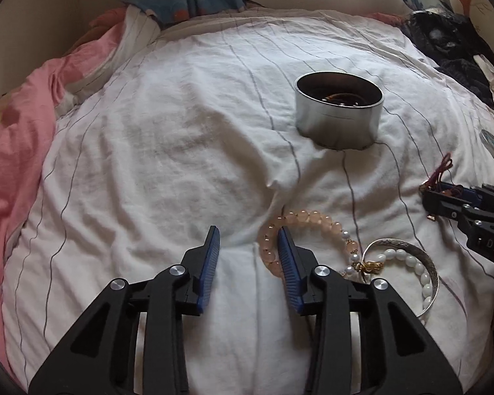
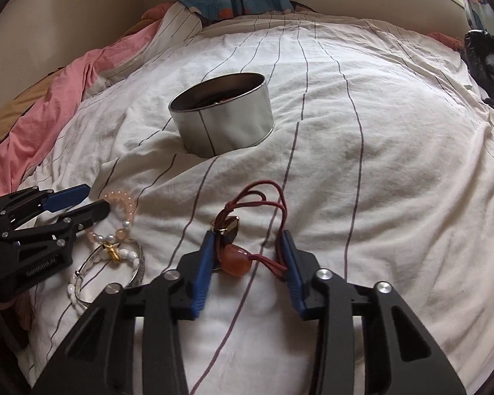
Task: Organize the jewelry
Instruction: 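Carry the pink bracelet and red cord over the silver tin and open both grippers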
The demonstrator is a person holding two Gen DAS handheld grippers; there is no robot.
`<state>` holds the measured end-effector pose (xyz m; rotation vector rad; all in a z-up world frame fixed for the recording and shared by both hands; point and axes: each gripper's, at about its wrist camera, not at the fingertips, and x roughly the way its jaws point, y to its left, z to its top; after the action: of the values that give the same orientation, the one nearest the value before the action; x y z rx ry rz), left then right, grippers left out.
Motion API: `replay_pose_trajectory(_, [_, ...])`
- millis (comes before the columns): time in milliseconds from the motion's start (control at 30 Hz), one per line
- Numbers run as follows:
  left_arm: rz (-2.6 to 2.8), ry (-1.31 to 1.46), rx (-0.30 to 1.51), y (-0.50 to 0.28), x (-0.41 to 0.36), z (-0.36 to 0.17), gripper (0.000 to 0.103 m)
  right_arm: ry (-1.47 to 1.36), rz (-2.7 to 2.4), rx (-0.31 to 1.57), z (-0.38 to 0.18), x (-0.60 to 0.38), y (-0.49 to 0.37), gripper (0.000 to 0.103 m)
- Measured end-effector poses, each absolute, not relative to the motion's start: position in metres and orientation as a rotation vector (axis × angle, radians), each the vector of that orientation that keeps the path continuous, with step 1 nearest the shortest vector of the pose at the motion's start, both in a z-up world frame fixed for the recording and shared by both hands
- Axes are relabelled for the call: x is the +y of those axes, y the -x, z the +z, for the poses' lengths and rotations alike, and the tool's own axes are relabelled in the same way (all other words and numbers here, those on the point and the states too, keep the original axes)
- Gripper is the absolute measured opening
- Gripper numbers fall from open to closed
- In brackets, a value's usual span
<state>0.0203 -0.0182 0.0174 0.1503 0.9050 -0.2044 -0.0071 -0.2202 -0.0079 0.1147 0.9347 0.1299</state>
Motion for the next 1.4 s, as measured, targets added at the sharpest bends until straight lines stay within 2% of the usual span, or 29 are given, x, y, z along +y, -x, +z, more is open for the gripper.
replay_pose_trajectory(100, [-0.198,-0.119,0.891,-0.018,-0.012,0.023,0.034,-0.137,0.143,0.933,-0.007,-0.222,0.007,0.033])
replay_pose_trajectory(167, [-0.228,-0.102,0.881,-0.017,-0.015,0.024,0.038,-0.139,0.152,0.922,-0.005,-0.221,0.009,0.057])
replay_pose_trajectory(200, [-0.243,-0.106,0.883,-0.019,-0.021,0.022,0.045,-0.124,0.141,0.913,-0.004,-0.219,0.010,0.073])
replay_pose_trajectory(233, [-0.250,-0.119,0.891,-0.019,-0.024,0.020,0.049,-0.114,0.138,0.910,-0.004,-0.218,0.010,0.074])
replay_pose_trajectory(300, [-0.259,-0.148,0.907,-0.022,-0.035,0.013,0.049,-0.110,0.135,0.926,-0.007,-0.217,0.008,0.074])
replay_pose_trajectory(367, [-0.278,-0.176,0.917,-0.024,-0.045,0.010,0.038,-0.107,0.139,0.937,-0.010,-0.217,0.007,0.069])
replay_pose_trajectory(433, [-0.291,-0.223,0.915,-0.021,-0.053,0.009,0.015,-0.091,0.152,0.942,-0.011,-0.214,0.007,0.048])
replay_pose_trajectory(467, [-0.297,-0.238,0.913,-0.019,-0.055,0.010,0.011,-0.083,0.160,0.941,-0.011,-0.212,0.007,0.042])
replay_pose_trajectory(533, [-0.310,-0.207,0.900,-0.017,-0.052,0.015,0.007,-0.088,0.171,0.938,-0.010,-0.212,0.008,0.018])
replay_pose_trajectory(767, [-0.429,-0.011,0.825,-0.014,-0.039,0.043,0.007,-0.248,0.240,0.876,0.000,-0.228,0.014,0.017])
replay_pose_trajectory(1067, [-0.501,-0.054,0.759,-0.018,-0.062,0.069,0.007,-0.269,0.305,0.782,0.024,-0.223,0.019,0.017])
replay_pose_trajectory(1400, [-0.589,-0.004,0.718,-0.068,-0.083,0.097,0.007,-0.209,0.338,0.728,0.055,-0.217,-0.003,0.017])
